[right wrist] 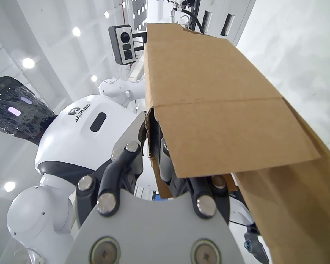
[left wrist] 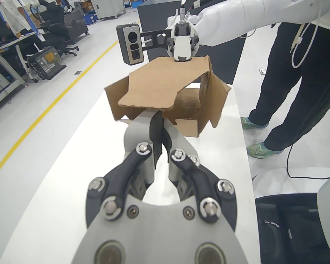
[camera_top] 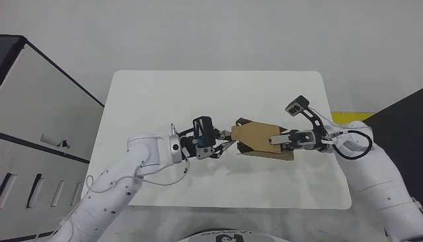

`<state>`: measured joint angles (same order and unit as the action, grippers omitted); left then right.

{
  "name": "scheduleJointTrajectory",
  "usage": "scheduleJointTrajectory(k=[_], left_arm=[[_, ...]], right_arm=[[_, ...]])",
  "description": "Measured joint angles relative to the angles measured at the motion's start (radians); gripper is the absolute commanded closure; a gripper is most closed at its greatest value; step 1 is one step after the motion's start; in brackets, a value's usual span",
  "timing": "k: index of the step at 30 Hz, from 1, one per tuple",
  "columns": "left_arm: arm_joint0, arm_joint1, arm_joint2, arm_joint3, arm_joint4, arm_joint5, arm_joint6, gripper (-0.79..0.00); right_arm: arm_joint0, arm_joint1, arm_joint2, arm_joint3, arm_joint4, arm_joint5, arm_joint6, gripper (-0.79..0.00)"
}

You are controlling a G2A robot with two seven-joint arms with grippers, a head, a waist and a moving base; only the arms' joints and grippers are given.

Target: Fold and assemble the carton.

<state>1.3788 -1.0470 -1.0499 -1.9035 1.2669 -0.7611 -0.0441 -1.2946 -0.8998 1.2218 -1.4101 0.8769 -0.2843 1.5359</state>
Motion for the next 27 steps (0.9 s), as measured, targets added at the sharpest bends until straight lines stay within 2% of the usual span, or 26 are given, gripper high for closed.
scheduleJointTrajectory(k=[12,27], left_arm=[[0.036,0.009,-0.041,-0.017,0.002,0.004,0.020,0.000],[-0.010,-0.007,0.059,-0.004,0.011,-0.016,0.002,0.000]], right_arm=[[-0.003,0.005,0.014,0.014,0.035,0.000,0.000,0.000],[-0.013,0.003,-0.004,-0.010,0.038,0.000,0.000,0.000]])
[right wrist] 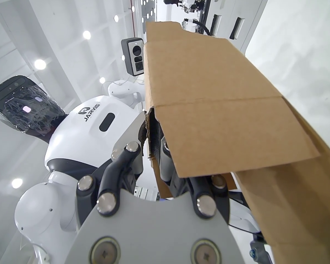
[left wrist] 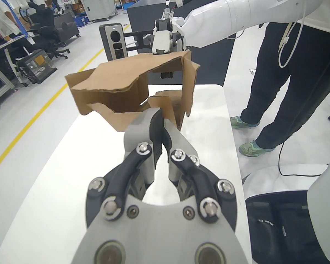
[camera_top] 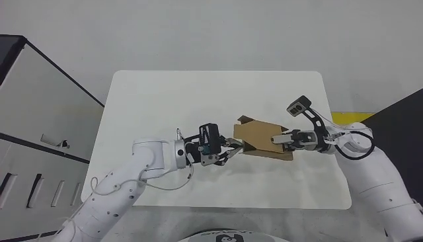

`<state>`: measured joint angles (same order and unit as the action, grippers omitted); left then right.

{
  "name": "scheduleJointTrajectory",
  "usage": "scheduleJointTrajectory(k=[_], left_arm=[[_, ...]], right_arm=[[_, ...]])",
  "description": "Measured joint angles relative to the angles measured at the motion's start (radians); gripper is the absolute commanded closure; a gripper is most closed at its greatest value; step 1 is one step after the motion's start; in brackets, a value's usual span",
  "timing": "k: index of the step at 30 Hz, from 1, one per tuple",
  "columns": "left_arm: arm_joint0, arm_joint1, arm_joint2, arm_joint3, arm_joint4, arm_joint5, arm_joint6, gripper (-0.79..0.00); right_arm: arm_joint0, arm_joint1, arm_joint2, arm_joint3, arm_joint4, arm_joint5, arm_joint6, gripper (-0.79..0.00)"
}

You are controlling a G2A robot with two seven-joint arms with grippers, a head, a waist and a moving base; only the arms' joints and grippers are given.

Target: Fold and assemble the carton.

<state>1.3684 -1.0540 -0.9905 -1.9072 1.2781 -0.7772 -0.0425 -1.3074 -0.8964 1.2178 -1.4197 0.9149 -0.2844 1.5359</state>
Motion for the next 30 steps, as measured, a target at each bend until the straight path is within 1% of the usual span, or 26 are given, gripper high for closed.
scheduleJointTrajectory(k=[7,21,25,30], left_arm=[[-0.019,-0.006,0.030,0.009,0.001,-0.006,-0.007,0.000],[-0.037,-0.011,0.054,0.019,0.004,-0.006,-0.011,0.000],[-0.037,-0.009,0.040,0.021,0.001,0.002,-0.006,0.000],[-0.016,-0.001,-0.006,0.011,-0.004,0.015,0.008,0.000]], right_arm=[[0.002,-0.005,-0.009,-0.006,-0.009,0.000,0.000,0.000],[0.011,-0.015,-0.023,0.003,-0.017,0.000,0.000,0.000],[0.013,-0.016,-0.019,0.011,-0.015,0.000,0.000,0.000],[0.008,-0.014,-0.001,0.023,-0.005,0.000,0.000,0.000]])
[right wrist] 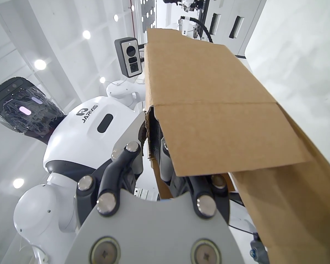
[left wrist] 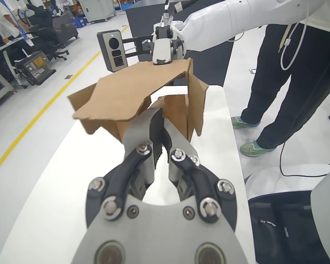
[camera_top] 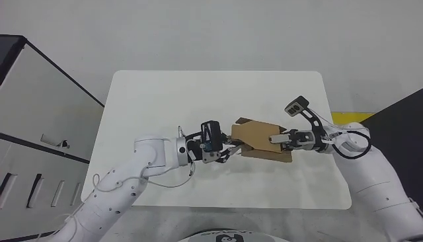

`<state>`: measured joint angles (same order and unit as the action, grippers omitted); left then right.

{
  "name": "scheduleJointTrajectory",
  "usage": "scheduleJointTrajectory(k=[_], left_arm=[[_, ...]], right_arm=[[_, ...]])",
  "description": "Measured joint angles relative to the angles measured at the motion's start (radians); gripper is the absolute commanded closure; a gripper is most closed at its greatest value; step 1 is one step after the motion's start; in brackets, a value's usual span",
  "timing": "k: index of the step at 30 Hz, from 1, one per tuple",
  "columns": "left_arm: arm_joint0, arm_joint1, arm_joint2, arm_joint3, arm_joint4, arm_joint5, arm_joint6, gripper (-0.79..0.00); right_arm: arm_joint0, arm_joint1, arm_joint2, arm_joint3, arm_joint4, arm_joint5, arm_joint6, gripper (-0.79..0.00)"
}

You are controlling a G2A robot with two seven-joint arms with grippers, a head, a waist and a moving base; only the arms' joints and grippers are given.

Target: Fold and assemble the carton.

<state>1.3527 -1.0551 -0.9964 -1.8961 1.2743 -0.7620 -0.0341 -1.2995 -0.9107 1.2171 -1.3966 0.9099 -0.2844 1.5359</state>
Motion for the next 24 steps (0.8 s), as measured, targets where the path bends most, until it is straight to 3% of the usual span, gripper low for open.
scheduleJointTrajectory(k=[15,24], left_arm=[[0.068,0.020,-0.091,-0.042,0.002,0.007,0.018,0.000],[0.092,0.025,-0.092,-0.089,0.046,0.003,0.013,0.000]], right_arm=[[-0.021,0.003,0.053,0.012,0.015,0.000,0.000,0.000],[-0.017,-0.011,0.058,0.081,0.008,-0.031,-0.031,0.000]])
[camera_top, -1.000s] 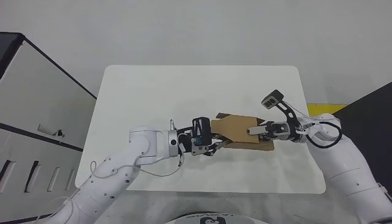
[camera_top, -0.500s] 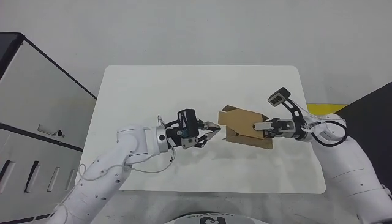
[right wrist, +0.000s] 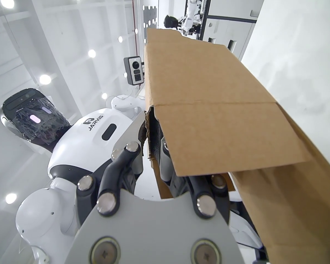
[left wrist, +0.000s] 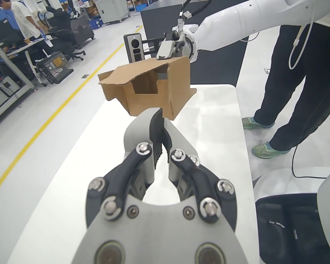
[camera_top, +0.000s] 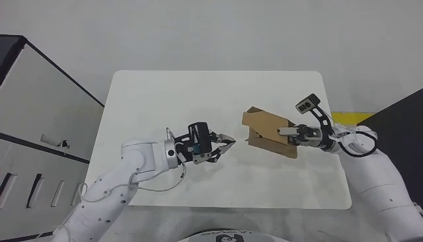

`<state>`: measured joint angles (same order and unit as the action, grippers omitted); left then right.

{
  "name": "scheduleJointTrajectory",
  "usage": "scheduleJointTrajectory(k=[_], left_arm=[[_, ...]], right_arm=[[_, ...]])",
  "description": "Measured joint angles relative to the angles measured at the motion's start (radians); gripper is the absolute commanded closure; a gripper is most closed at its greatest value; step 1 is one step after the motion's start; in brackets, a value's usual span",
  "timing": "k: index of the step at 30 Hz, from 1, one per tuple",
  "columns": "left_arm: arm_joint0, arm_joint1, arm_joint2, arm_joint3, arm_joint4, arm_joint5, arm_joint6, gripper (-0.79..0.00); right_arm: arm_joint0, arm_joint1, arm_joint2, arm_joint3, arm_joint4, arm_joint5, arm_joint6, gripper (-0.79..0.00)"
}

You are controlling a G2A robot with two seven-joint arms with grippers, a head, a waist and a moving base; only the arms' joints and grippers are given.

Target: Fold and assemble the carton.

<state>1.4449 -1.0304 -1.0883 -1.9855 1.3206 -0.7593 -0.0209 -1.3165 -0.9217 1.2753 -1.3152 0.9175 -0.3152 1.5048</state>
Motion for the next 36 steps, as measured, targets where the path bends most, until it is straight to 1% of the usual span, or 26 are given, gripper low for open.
scheduleJointTrajectory(k=[5,13,22,30,36], left_arm=[[-0.001,0.000,0.006,-0.010,0.007,0.003,0.007,0.000],[-0.023,-0.005,0.030,0.011,0.011,0.011,0.009,0.000],[-0.032,-0.006,0.036,0.022,0.008,0.011,0.006,0.000],[-0.021,-0.002,0.000,0.043,0.006,0.047,0.000,0.000],[-0.020,-0.001,-0.006,0.023,0.010,0.043,0.002,0.000]], right_arm=[[0.012,-0.005,-0.008,-0.008,-0.024,0.001,0.001,0.000],[0.002,-0.010,-0.008,-0.035,-0.054,-0.002,-0.002,0.000],[-0.016,-0.012,0.005,-0.081,-0.081,-0.002,-0.002,0.000],[-0.028,-0.013,0.018,-0.097,-0.089,0.002,0.002,0.000],[-0.029,-0.012,0.011,-0.101,-0.133,0.019,0.019,0.000]])
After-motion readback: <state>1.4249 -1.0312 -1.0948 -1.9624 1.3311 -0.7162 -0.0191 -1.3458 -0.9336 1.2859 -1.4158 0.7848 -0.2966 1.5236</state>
